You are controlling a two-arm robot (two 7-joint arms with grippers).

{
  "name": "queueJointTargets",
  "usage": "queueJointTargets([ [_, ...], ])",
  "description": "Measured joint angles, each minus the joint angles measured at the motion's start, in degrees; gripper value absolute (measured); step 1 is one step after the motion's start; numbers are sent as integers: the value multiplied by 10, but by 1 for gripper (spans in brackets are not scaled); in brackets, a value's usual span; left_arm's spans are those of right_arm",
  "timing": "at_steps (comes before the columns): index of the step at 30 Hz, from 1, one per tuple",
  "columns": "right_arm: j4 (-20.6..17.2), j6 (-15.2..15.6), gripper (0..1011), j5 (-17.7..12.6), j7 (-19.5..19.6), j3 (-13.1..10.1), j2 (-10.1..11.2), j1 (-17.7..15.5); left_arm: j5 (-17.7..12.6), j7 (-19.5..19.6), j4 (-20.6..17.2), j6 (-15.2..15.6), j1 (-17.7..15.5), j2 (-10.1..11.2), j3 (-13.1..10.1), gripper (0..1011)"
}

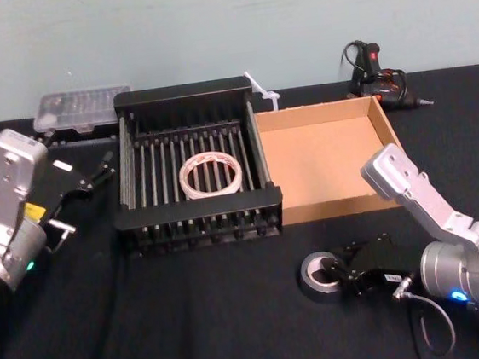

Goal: Pick up the white tape and place it into the black box , Pick up the silver tape and place it into the brown box.

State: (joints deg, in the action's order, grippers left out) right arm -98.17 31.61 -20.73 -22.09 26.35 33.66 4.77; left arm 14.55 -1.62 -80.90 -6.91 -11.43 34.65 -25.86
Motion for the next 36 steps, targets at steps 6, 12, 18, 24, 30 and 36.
queueJointTargets([
  [6,0,0,176,0,-1,0,0,0,0,0,0,0,0,0,0,1001],
  [12,-3,-8,176,-1,-5,-5,0,-6,0,0,0,0,0,0,0,1001],
  [18,-8,-19,176,-5,-6,-12,-1,-13,0,0,0,0,0,0,0,1001],
  [24,-14,-33,176,-8,-4,-19,-2,-20,0,0,0,0,0,0,0,1001],
  [30,-21,-45,176,-11,-1,-25,-1,-27,0,0,0,0,0,0,0,1001],
  [36,-25,-54,176,-15,8,-34,-4,-35,0,0,0,0,0,0,0,1001],
])
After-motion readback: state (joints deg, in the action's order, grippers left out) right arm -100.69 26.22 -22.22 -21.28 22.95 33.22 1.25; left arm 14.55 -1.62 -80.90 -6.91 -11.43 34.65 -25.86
